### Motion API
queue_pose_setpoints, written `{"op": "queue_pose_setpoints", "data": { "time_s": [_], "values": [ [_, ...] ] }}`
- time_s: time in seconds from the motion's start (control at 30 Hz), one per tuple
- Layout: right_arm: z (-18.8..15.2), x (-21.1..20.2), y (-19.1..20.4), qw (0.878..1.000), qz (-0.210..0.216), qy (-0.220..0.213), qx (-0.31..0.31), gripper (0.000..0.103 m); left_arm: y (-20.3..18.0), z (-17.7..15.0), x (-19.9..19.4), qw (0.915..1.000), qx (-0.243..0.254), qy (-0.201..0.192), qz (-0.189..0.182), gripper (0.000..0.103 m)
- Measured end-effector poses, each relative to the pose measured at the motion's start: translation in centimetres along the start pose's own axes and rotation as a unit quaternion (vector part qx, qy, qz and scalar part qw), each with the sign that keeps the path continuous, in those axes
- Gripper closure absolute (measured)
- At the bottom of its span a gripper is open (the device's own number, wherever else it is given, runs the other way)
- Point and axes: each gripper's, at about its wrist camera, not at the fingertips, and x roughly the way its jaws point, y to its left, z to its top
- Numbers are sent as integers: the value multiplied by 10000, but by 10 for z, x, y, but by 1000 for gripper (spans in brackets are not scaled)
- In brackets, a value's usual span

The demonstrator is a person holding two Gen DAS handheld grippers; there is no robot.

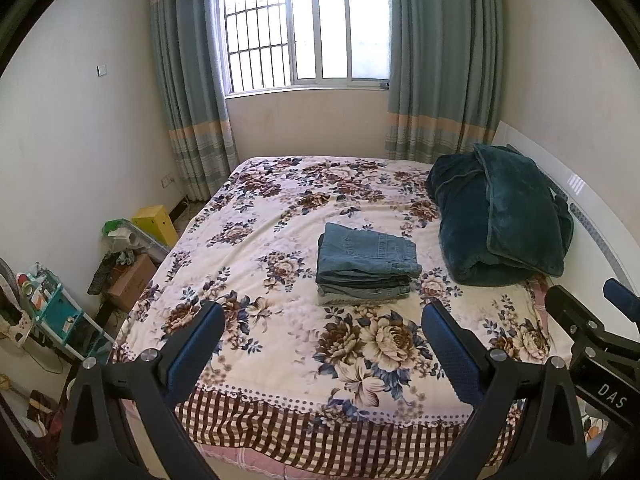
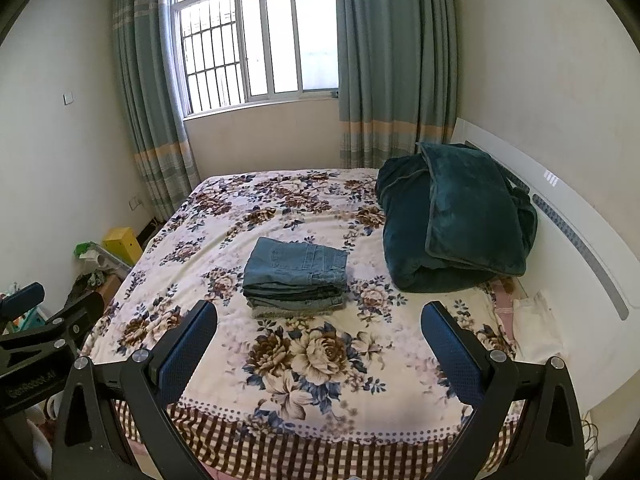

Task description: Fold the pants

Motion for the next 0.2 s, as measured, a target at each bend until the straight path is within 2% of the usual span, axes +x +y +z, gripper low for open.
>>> {"op": "queue_pose_setpoints", "data": {
  "time_s": [0.2],
  "values": [
    [4,0,-2,10000,16,12,-28,0,-3,-2,1,10000,-58,-34,41,2]
  ]
}}
